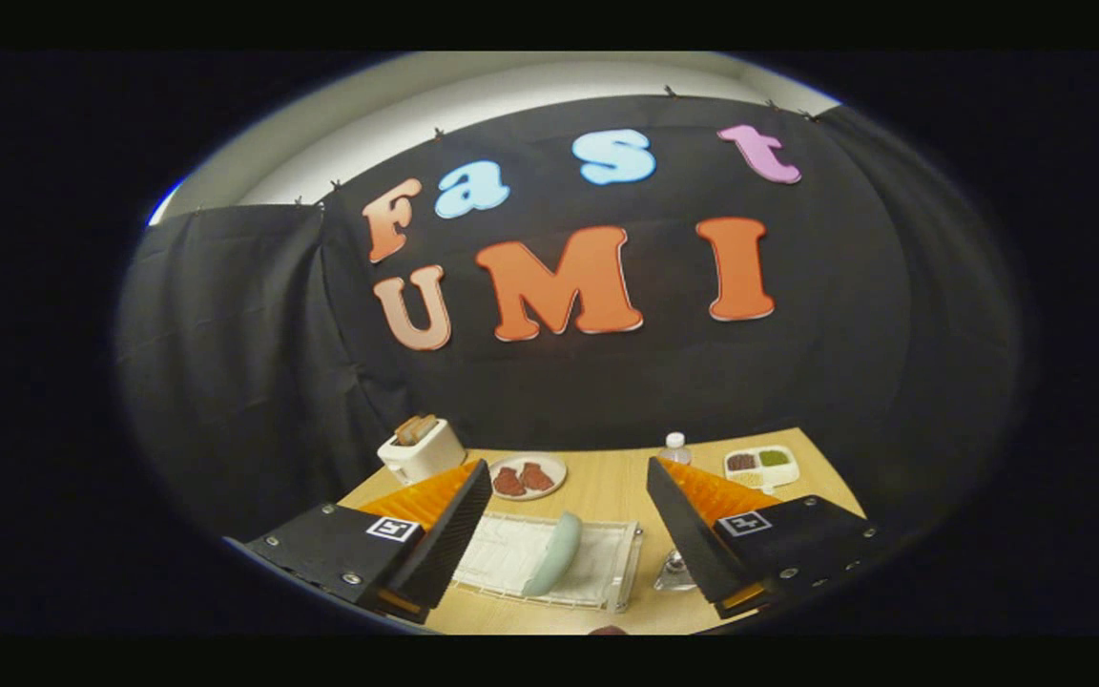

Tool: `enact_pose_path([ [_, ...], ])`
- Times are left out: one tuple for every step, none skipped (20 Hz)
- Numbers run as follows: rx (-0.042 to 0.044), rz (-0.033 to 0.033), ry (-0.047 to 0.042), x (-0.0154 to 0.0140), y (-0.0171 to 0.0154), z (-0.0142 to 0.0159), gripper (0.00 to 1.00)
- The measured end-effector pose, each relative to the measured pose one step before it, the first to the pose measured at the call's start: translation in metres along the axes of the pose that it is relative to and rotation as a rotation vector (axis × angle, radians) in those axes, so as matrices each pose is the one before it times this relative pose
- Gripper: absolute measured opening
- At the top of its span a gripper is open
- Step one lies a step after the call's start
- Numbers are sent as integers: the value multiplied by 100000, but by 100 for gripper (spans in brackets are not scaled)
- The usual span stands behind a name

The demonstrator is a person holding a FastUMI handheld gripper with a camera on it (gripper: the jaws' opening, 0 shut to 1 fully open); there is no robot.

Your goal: Take the plate from the dish rack, then take the spoon from the basket and place it into the plate.

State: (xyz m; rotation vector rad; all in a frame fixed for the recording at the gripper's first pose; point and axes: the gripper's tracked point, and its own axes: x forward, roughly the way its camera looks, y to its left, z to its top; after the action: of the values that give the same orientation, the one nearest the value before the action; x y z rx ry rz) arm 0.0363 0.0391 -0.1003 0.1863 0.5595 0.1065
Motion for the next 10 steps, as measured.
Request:
enact_pose_path([
  [128,19,3999,757,-17,-754,98],
  [-758,498,4383,600,129,-682,97],
  [-820,595,4453,708,318,-852,97],
  [-588,771,4604,816,369,-841,97],
  [147,-36,5627,762,-145,-903,96],
  [1196,87,5807,921,86,-963,96],
  [1498,-171,5050,854,58,-744,94],
  [17,-417,4166,721,-63,-449,93],
  [-1686,-499,3734,680,-91,-539,92],
  [-1900,-572,3738,879,-41,-378,91],
])
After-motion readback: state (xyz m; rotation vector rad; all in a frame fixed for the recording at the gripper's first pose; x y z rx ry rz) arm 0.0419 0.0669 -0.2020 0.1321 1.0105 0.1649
